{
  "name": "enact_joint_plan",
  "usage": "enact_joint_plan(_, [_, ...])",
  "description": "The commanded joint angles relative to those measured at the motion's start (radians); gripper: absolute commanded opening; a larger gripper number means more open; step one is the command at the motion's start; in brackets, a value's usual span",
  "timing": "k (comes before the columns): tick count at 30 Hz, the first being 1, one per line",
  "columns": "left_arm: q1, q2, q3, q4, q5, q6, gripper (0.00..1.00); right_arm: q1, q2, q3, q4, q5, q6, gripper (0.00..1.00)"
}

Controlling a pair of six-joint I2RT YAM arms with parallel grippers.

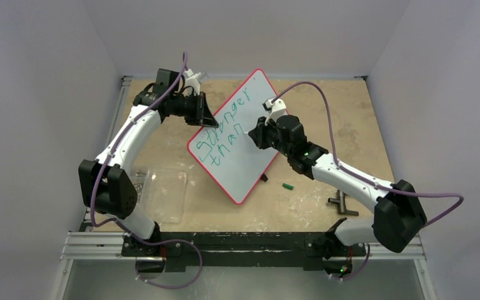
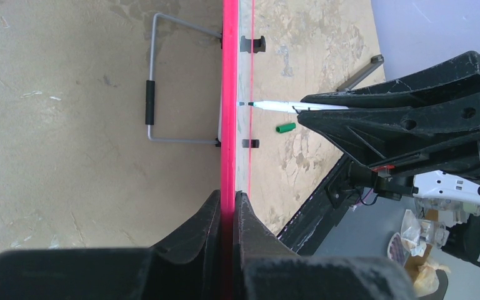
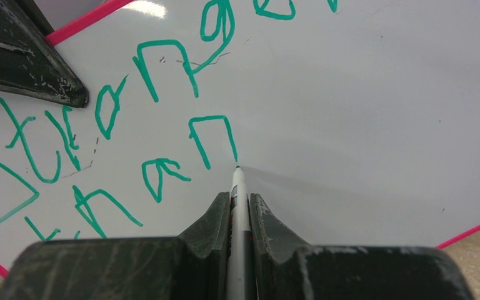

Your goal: Write a sentence on the whiteboard

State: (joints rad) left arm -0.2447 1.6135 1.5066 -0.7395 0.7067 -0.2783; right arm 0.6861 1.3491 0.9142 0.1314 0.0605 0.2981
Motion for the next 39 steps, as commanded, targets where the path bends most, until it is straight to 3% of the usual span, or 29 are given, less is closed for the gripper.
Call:
enact_joint_plan(1, [0.002,-0.062,0.006,0.037,-0.023,-0.002,0.00,-0.001,-0.062,0.005,-0.008,0.003,0.011,0.00])
enact_joint_plan(26, [0.002,-0.065,0.006,0.034,-0.039,0.002,0.00,-0.001,-0.190,-0.052,-0.057,-0.057,-0.024,0.00])
enact_joint_plan(39, [0.002,-0.067,0.006,0.033,-0.045,0.004,0.00,0.032,-0.247,-0.125,-0.061,-0.198,-0.028,0.00])
